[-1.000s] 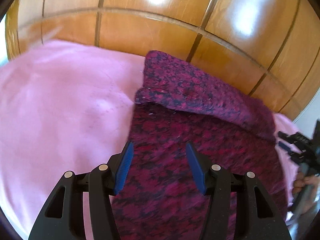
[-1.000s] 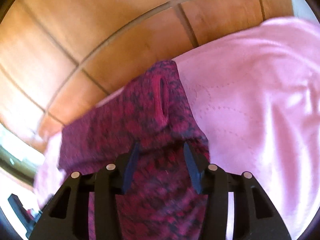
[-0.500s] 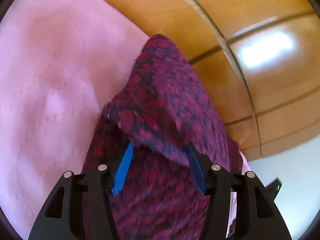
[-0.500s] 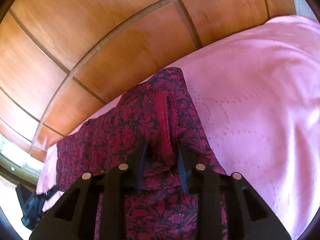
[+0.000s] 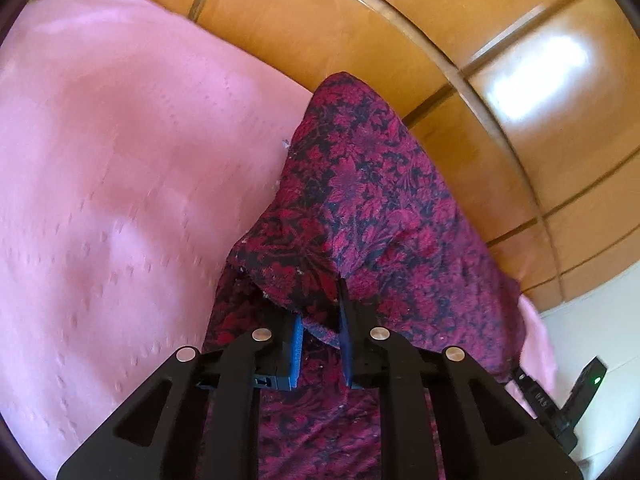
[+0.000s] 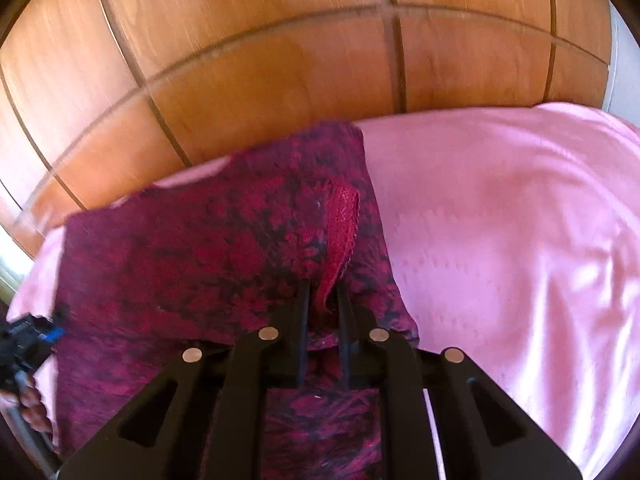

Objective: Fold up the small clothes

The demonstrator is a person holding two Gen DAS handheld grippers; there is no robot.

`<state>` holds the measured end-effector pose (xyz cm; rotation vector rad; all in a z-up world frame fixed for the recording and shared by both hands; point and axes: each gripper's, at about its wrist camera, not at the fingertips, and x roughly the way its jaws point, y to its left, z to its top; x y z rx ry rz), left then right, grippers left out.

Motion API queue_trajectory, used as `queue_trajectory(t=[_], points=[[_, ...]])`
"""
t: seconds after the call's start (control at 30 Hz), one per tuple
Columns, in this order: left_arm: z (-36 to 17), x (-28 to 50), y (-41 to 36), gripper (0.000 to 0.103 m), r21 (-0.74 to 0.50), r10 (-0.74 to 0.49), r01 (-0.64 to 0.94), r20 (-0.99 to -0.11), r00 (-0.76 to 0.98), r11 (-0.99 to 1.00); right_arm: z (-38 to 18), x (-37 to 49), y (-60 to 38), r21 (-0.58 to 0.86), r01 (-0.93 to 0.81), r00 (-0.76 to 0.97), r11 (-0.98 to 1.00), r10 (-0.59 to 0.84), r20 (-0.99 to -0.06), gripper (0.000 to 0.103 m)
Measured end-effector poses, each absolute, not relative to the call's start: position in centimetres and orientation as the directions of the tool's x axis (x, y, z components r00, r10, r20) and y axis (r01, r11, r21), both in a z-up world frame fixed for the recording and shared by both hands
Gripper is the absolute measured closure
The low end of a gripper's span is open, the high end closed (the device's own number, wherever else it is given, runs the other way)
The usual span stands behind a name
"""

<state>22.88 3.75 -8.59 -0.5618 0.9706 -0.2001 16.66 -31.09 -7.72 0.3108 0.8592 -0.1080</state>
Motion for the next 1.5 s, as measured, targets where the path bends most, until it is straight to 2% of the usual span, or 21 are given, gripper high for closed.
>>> queue_trajectory(t=[0.1, 0.2, 0.23, 0.3, 0.37, 0.53, 0.67, 0.8, 0.93, 1.1, 1.2, 1.27, 1.37, 1.5], points=[[-8.3, 23.1, 3.4, 0.085, -0.505, -0.381, -0.079, -0.737, 0.558, 0.860, -7.5, 16.7, -30.9, 0.216, 0.224, 0.649, 0.950, 0.019, -0.760, 0.091], [-7.5, 22.1, 4.0, 0.068, -0.505, -0.369, -0.095, -0.733, 0.571, 0.858, -7.3, 16.2, -31.6, 0.265, 0.228, 0.655, 0.937, 0.054, -0.754, 0.086], [-7.1, 21.3, 4.2, 0.058, -0.500, -0.361, -0.092, -0.729, 0.582, 0.861, -7.0, 15.9, -32.1, 0.288, 0.228, 0.659, 0.930, 0.070, -0.748, 0.082], [-6.4, 19.5, 4.7, 0.054, -0.473, -0.344, -0.072, -0.727, 0.594, 0.878, -6.4, 15.4, -32.5, 0.298, 0.227, 0.670, 0.927, 0.073, -0.738, 0.063], [-6.1, 17.9, 4.9, 0.054, -0.439, -0.334, -0.036, -0.733, 0.592, 0.898, -6.0, 14.4, -32.8, 0.300, 0.222, 0.674, 0.928, 0.076, -0.735, 0.051], [-6.6, 13.5, 5.3, 0.054, -0.371, -0.348, 0.075, -0.754, 0.557, 0.926, -6.4, 10.4, -33.6, 0.335, 0.188, 0.649, 0.923, 0.139, -0.748, 0.050], [-7.5, 9.4, 6.0, 0.054, -0.371, -0.396, 0.158, -0.758, 0.518, 0.915, -7.8, 6.4, -34.3, 0.356, 0.167, 0.600, 0.920, 0.191, -0.777, 0.048], [-7.7, 6.0, 6.4, 0.055, -0.395, -0.447, 0.211, -0.753, 0.484, 0.894, -8.6, 2.9, -33.8, 0.398, 0.123, 0.555, 0.909, 0.270, -0.787, 0.053], [-7.3, 2.7, 6.6, 0.058, -0.396, -0.470, 0.254, -0.751, 0.464, 0.883, -8.7, -0.7, -33.1, 0.434, 0.096, 0.521, 0.896, 0.326, -0.788, 0.054], [-7.3, 0.0, 7.5, 0.066, -0.437, -0.512, 0.267, -0.754, 0.412, 0.859, -8.6, -4.9, -32.1, 0.471, 0.069, 0.465, 0.879, 0.389, -0.795, 0.062], [-7.5, -2.0, 7.9, 0.081, -0.448, -0.532, 0.292, -0.764, 0.364, 0.845, -8.7, -6.8, -31.6, 0.493, 0.055, 0.421, 0.868, 0.428, -0.800, 0.067], [-7.9, -2.9, 7.7, 0.101, -0.437, -0.526, 0.307, -0.779, 0.340, 0.846, -8.8, -7.4, -31.2, 0.490, 0.032, 0.394, 0.871, 0.440, -0.807, 0.072], [-7.9, -3.7, 7.4, 0.103, -0.425, -0.519, 0.313, -0.783, 0.344, 0.849, -8.3, -7.6, -30.7, 0.482, 0.001, 0.383, 0.876, 0.445, -0.810, 0.080], [-5.4, -3.3, 8.7, 0.103, -0.515, -0.599, 0.307, -0.693, 0.400, 0.800, -5.7, -6.9, -30.9, 0.564, -0.028, 0.451, 0.825, 0.514, -0.730, 0.084]])
